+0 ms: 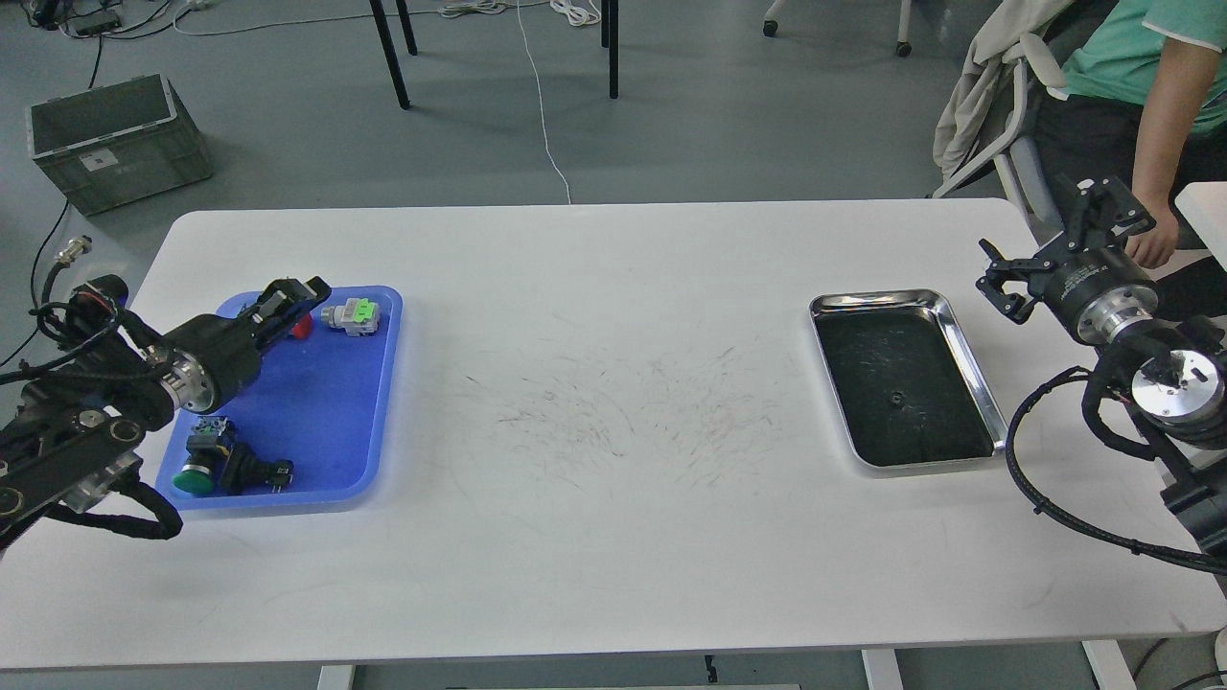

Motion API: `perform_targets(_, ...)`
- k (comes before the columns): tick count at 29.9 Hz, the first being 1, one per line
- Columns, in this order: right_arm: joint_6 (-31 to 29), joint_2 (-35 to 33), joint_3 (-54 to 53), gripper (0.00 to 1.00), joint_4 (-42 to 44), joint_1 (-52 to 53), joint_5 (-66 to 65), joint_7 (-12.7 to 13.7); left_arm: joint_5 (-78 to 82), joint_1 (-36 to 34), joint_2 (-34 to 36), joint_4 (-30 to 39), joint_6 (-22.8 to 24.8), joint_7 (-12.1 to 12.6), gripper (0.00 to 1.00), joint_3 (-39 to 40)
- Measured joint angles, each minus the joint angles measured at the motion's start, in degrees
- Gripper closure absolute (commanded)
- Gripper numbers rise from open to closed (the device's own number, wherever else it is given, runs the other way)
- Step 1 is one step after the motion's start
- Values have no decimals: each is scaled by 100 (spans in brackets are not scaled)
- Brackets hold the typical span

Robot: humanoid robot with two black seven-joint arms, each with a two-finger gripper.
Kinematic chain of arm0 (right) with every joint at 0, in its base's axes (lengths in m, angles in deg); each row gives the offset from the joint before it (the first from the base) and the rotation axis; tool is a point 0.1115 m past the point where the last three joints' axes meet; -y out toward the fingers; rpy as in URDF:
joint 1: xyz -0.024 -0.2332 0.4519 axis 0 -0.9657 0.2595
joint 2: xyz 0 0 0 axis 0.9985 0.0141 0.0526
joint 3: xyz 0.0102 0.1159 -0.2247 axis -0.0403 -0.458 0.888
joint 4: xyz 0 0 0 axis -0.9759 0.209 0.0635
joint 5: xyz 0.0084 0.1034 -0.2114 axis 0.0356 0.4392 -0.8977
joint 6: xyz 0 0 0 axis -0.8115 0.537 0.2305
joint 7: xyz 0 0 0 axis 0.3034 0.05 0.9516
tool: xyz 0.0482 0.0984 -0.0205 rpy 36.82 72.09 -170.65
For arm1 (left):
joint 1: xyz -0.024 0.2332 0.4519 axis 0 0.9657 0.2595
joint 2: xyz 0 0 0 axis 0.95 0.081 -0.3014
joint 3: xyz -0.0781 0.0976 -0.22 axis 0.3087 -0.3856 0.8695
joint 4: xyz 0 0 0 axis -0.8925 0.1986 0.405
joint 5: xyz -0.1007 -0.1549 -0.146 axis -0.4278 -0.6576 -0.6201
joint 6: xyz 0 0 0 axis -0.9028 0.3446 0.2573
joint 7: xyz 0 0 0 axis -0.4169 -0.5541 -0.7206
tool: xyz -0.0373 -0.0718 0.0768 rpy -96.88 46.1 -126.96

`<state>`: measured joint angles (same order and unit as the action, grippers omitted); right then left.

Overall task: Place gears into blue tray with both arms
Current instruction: 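Carry the black gear with the left gripper into the blue tray and release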

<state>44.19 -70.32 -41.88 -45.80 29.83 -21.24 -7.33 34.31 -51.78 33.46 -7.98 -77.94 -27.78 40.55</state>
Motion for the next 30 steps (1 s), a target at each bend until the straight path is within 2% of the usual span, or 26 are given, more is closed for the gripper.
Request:
perform_targets(9, 5, 1, 29, 3, -5, 18, 0, 0, -594, 37, -273, -672, 667, 247, 93, 32)
perform_targets(13, 5, 1, 32, 3, -11, 18, 0, 0, -771, 42, -277, -768, 759, 377, 86, 32)
perform_targets(15, 5, 1, 32, 3, -11, 19, 0, 0, -807, 42, -279, -774, 786, 400, 74, 23)
perform_targets(16, 5, 4, 32, 3, -11, 19, 0, 0, -817, 42, -279, -775, 810, 406, 62, 15)
perform_targets(17, 5, 7, 32, 3, -11, 19, 0, 0, -820, 42, -279, -775, 833, 410, 45, 10)
perform_targets(18, 5, 7, 32, 3, -11, 19, 0, 0, -823, 42, -279, -775, 854, 413, 22, 8)
perform_targets(19, 5, 7, 32, 3, -11, 19, 0, 0, -824, 41, -279, -776, 864, 414, 10, 6)
perform_targets(20, 5, 7, 32, 3, -11, 19, 0, 0, -826, 37, -278, -776, 867, 414, 6, 5)
perform_targets(22, 5, 6, 32, 3, -11, 19, 0, 0, -827, 30, -263, -777, 860, 414, 2, 12)
perform_targets(30, 5, 2, 31, 3, -8, 19, 0, 1, -836, -136, -80, -794, 878, 402, 2, 112)
